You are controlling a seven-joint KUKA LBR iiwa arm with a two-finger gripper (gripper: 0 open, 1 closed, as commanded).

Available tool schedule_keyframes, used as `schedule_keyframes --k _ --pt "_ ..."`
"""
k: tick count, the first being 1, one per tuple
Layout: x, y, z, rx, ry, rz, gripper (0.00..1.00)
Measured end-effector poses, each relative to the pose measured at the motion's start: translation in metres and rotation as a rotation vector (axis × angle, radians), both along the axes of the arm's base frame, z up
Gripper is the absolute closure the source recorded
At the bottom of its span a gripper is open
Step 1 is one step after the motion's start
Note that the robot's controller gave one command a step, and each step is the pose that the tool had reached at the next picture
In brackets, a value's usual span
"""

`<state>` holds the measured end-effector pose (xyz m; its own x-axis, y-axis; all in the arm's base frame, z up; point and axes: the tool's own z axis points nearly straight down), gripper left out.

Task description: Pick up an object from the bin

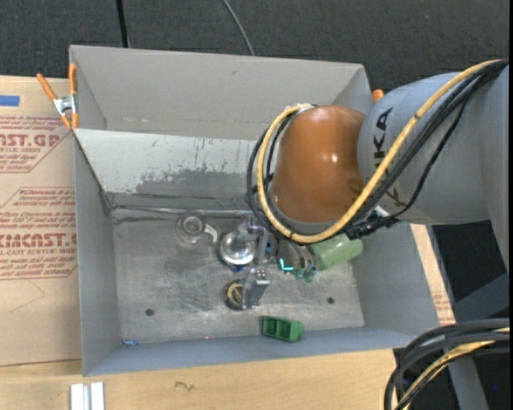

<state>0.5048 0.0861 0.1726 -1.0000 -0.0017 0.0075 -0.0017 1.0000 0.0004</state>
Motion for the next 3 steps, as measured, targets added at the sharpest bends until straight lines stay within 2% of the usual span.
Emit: schedule_keyframes --k 1,2,3 --pt "0.020 -0.030 -0.100 0.003 -0.014 0.401 0.00" --pt "0.010 -0.018 -0.099 -0.001 -0.018 0.270 0.00" --pt "0.009 -0.018 -0.098 0.000 -0.012 0.271 1.00"
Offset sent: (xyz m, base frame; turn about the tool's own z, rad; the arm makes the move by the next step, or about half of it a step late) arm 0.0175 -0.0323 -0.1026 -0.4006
